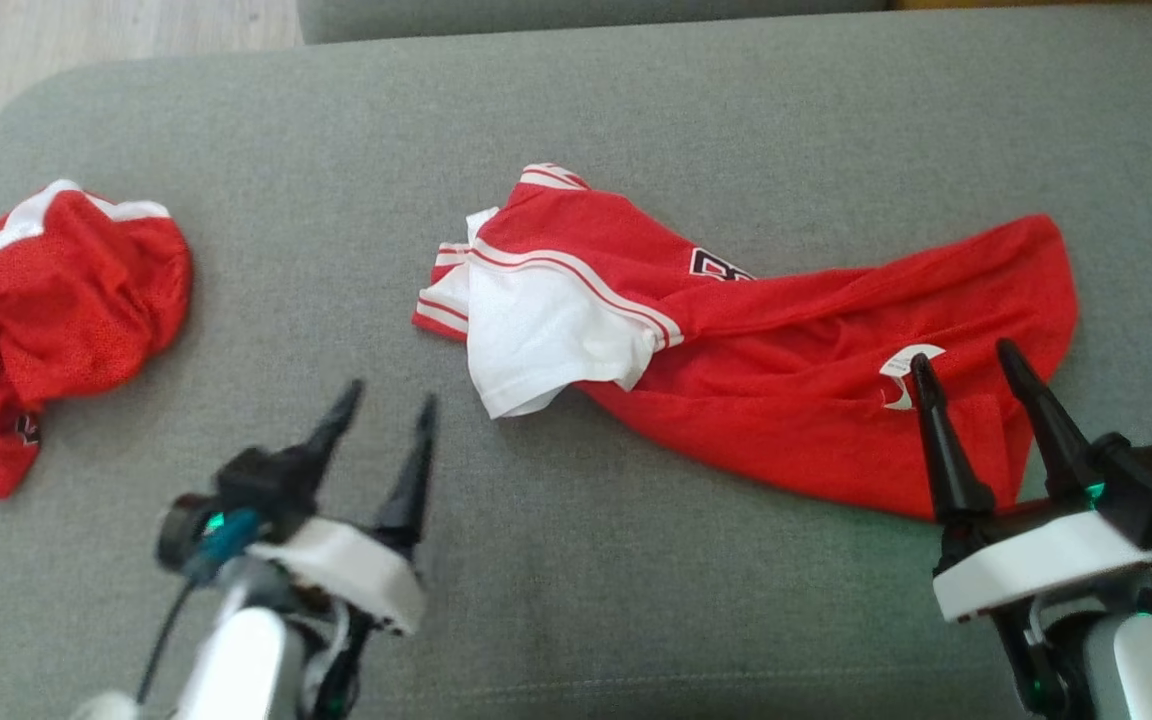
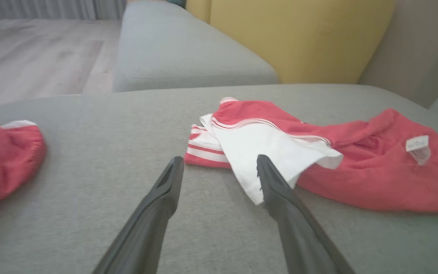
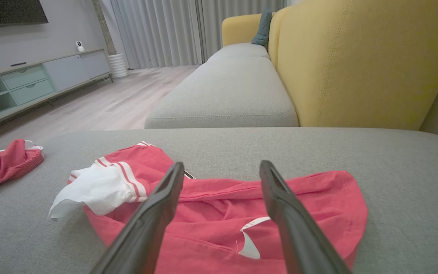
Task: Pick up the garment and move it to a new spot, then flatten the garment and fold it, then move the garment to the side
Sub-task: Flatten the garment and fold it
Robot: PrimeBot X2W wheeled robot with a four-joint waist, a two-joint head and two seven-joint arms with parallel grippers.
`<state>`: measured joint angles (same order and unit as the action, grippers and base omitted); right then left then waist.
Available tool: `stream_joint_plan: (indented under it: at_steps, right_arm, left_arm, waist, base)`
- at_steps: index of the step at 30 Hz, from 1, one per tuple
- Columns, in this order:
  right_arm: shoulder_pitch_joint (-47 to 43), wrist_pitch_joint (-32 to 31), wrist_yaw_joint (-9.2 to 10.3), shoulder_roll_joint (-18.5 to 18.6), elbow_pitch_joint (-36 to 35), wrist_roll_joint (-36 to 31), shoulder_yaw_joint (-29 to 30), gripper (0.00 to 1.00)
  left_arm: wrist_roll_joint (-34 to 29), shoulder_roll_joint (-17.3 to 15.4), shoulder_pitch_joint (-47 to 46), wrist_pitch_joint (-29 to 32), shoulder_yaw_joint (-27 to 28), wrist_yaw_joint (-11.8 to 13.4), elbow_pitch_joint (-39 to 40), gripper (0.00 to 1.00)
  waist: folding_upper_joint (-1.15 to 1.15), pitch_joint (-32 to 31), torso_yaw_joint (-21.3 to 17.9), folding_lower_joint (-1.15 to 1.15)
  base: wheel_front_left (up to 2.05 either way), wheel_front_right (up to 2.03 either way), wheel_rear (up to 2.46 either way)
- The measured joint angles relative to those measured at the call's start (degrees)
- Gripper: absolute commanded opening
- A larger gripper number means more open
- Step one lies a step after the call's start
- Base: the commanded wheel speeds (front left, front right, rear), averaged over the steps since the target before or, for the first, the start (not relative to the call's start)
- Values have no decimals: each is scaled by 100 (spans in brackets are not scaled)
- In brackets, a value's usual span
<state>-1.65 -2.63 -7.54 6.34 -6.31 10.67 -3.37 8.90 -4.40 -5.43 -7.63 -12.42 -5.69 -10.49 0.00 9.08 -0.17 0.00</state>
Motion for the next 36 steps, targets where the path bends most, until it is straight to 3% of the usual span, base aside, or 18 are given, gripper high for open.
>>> stream_joint_plan:
  at_steps: [9, 26, 29, 36]
  right_arm:
    - [194, -8, 0, -18, 4, 0, -16, 100]
    - [269, 63, 0, -81, 86, 1, -10, 100]
    - [283, 63, 0, -87, 87, 11, -9, 100]
    - [340, 62, 0, -86, 99, 42, 65, 100]
  left_arm:
    - [66, 42, -566, 666, -769, -122, -565, 100]
    - [211, 51, -1066, 795, -903, -86, -1176, 100]
    - [282, 53, -1106, 753, -903, -85, -1222, 0]
    - [286, 38, -1180, 506, -900, -36, -1248, 0]
  waist:
    - [0, 308, -74, 0]
    - [0, 541, -231, 0]
    - [0, 547, -240, 0]
    - [0, 508, -245, 0]
  base:
    - [0, 0, 0]
    - [0, 0, 0]
    - [0, 0, 0]
    - [0, 0, 0]
